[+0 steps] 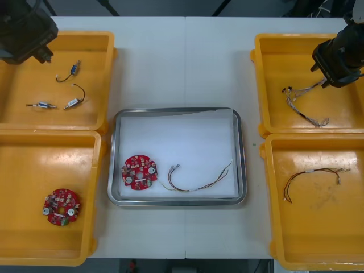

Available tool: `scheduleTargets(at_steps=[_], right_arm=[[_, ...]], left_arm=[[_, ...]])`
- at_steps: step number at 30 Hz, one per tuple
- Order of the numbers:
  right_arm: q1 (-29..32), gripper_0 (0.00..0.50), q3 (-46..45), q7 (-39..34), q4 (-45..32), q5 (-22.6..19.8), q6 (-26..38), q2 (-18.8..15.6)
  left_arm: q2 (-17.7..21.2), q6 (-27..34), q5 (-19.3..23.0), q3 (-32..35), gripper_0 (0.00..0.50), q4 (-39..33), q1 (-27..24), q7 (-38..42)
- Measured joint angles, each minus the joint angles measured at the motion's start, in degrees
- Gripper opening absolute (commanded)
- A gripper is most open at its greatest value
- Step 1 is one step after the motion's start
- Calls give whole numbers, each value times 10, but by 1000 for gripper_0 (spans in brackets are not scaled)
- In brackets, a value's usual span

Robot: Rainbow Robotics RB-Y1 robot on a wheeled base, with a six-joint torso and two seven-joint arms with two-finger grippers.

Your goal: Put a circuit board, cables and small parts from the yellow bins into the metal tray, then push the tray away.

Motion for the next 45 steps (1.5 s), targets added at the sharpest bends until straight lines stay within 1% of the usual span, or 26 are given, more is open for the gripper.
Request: scheduleTargets(at_steps=[2,4,6,9,12,14,18,22,24,28,35,39,45], right_arm=[[0,500,0,0,8,0,-9,2],[0,500,0,0,14,0,-16,4],[0,500,0,0,23,0,-28,5],[0,500,0,0,40,0,-45,6],[-1,500,0,1,59,0,-70,6],[-1,500,0,5,72,0,-86,6],[-1,500,0,11,92,0,-106,7],[-1,500,0,11,102,0,-116,8],[-1,500,0,12,104,0,-118,8],[-1,500,0,12,109,0,-119,11],[2,500,0,16,111,-2,-119,15],[4,500,0,45,111,-3,-119,18],[6,500,0,46,111,-6,-119,18]], left_arm=[[0,6,5,0,0,-38,14,49],[0,13,10,-1,0,-76,29,79],[0,16,14,-5,0,-114,41,85],[0,17,18,-25,0,-153,51,85],[0,17,19,-59,0,-183,52,91],[-1,17,19,-81,0,-196,53,109],[-18,17,10,-108,0,-205,53,193],[-49,17,-29,-137,0,-212,53,295],[-67,17,-44,-156,0,-213,53,321],[-97,17,-64,-193,0,-215,53,323],[-138,16,-101,-242,0,-228,54,325],[-162,15,-136,-269,0,-229,60,336],[-185,-14,-204,-298,0,-229,92,366]])
